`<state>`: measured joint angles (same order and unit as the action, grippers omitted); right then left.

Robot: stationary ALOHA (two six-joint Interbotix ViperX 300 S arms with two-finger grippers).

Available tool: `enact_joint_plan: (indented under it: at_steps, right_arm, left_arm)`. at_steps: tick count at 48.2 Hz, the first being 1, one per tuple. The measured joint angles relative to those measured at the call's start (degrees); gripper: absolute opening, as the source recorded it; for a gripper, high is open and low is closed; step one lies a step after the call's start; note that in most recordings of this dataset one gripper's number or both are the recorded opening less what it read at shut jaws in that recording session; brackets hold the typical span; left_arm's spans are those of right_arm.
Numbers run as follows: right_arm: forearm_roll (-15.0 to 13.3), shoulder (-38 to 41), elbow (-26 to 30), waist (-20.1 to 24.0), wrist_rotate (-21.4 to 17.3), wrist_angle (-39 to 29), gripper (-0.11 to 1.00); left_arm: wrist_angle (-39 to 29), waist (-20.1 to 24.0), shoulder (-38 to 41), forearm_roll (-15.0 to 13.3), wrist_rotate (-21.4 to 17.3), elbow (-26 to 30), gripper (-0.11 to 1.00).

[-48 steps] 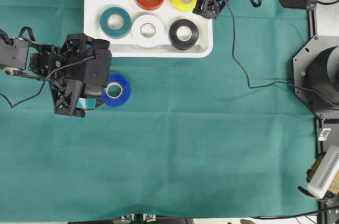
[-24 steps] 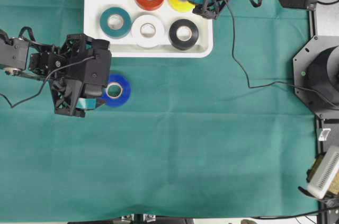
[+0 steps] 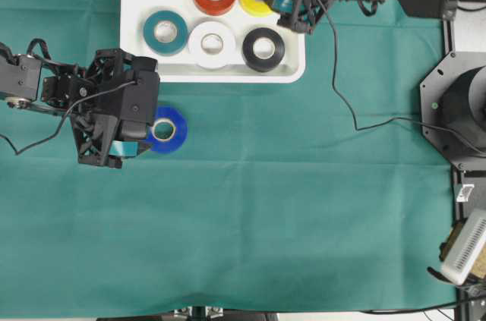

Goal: Put the tape alternately from left to right into the white case.
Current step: 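Release the yellow roll and withdraw the right gripper from the tray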

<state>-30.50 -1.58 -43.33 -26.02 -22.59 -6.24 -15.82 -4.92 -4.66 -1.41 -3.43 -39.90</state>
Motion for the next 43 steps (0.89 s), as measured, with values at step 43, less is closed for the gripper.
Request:
enact_joint_plan:
  at_steps: [43]
  right_arm:
    - [0.09, -11.43, -8.17, 22.50, -0.26, 0.18, 0.73]
  left_arm:
    - [0.00, 0.00, 0.00, 0.00, 0.00, 0.00, 0.42]
